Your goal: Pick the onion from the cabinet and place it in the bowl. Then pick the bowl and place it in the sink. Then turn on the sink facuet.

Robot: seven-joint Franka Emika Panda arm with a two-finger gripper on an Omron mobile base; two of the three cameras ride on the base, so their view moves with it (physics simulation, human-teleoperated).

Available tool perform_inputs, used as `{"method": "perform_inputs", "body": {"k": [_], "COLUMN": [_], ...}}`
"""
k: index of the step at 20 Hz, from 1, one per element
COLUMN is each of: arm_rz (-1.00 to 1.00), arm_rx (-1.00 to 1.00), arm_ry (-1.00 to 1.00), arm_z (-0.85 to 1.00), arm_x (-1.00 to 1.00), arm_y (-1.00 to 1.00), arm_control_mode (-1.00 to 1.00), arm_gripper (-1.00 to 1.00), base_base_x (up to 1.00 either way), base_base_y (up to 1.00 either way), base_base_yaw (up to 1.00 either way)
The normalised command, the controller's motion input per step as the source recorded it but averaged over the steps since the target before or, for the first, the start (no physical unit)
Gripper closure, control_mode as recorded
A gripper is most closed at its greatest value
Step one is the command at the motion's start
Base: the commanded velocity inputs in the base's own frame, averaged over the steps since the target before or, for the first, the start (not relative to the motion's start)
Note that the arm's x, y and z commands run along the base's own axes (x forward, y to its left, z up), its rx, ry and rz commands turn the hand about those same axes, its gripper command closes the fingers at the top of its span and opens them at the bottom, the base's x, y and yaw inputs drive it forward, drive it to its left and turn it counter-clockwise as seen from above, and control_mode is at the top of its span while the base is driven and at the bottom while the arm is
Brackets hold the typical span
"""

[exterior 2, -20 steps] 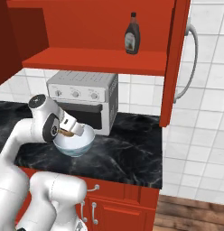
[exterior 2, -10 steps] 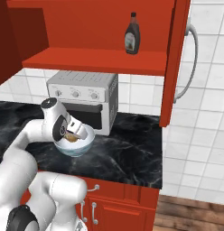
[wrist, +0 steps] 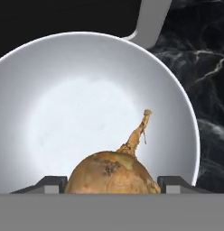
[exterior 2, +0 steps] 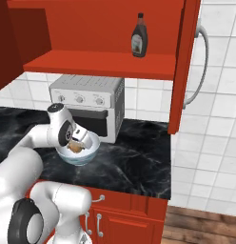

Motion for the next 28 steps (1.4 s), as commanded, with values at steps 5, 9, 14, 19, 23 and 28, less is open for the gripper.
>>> {"method": "perform_inputs", "body": {"k": [5,9,14,19,23,28], "arm_rz": [0.05,0.04,0.03,0.02,0.00,0.00], "arm_rx": [0.00,0.00,0.00,0.00,0.02,0.08], "arm_ry": [0.00,0.00,0.00,0.00,0.00,-0.01], "arm_z": [-0.28,-0.24,-0.23,-0.10,0.05,0.53], "arm_x": [0.05,0.06,0.10,0.15,0.08,-0.03], "arm_y": [0.01,0.04,0.01,0.03,0.00,0.00], "arm_control_mode": [-1.00,-1.00,-1.00,-1.00,-1.00,-1.00], "arm_gripper": [1.00,1.00,1.00,-1.00,-1.00,-1.00], "base_base_x": [0.00,0.00,0.00,0.00,0.00,0.00], "base_base_y": [0.00,0.00,0.00,0.00,0.00,0.00], "base_base_yaw": [0.00,0.00,0.00,0.00,0.00,0.00]}}
